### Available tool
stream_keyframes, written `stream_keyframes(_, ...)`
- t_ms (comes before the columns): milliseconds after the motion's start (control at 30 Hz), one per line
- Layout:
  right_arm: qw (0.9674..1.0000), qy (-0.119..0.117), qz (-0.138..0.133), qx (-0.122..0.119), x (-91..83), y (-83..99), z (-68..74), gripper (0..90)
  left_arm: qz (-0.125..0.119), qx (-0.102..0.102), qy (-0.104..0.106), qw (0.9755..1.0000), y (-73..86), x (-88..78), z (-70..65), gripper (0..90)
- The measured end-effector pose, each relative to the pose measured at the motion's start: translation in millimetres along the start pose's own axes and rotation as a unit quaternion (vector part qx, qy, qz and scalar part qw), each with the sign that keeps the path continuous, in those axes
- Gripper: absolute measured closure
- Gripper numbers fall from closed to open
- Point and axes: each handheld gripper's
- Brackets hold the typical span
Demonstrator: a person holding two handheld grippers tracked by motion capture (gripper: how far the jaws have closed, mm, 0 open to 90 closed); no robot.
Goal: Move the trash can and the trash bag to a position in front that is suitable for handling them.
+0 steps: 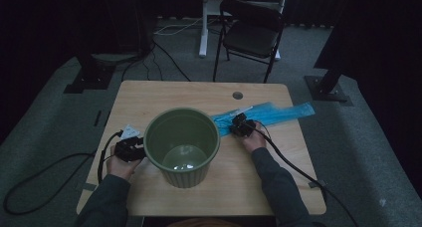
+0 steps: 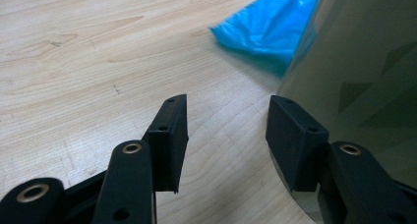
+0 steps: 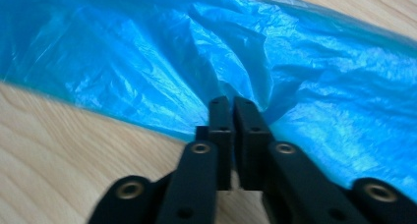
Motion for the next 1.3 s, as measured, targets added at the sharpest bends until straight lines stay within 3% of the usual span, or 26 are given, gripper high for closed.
stream_keyframes(133, 0.9999, -0.008, 0.007, 0.005, -7.7, 4.9, -6.7, 89.8, 0.001, -0.001, -0.001, 1.0000, 0.2, 0.0, 0.6, 50.8)
stream_keyframes(367, 0.9987, -0.024, 0.038, -0.025, -40.8, 25.0, -19.7, 89.9, 0.007, 0.002, 0.000, 1.0000, 0.5, 3.4, -0.8, 50.8)
stream_keyframes(600, 0.9950, -0.059, 0.053, -0.061, -68.2, 43.2, -14.4, 89.8, 0.008, 0.003, -0.001, 1.0000, 0.7, 4.1, -0.8, 50.8)
stream_keyframes(700, 0.9944, -0.063, 0.054, -0.066, -70.7, 44.9, -13.4, 89.8, 0.008, 0.003, -0.001, 1.0000, 0.8, 4.0, -0.9, 50.8)
stream_keyframes(767, 0.9913, -0.079, 0.057, -0.089, -85.3, 55.1, -7.3, 89.7, 0.008, 0.002, -0.001, 1.0000, 0.8, 4.3, -0.8, 50.8)
stream_keyframes(1133, 0.9872, -0.084, 0.077, -0.111, -108.6, 69.7, -13.5, 89.7, 0.010, 0.003, 0.000, 1.0000, 1.0, 5.6, -1.8, 50.7)
stream_keyframes(1200, 0.9876, -0.087, 0.077, -0.106, -112.1, 70.2, -18.4, 84.6, 0.010, 0.003, 0.000, 0.9999, 1.0, 5.9, -1.7, 50.7)
stream_keyframes(1300, 0.9931, -0.079, 0.039, -0.077, -119.1, 66.2, -26.5, 66.2, 0.010, 0.004, 0.000, 0.9999, 0.9, 6.0, -1.8, 50.7)
Point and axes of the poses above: each handheld gripper's, and its own axes: x roughly forward along the jaws, y roughly out of its underside, z roughly to its left, and after that the axes turned 15 degrees about -z, right-handed
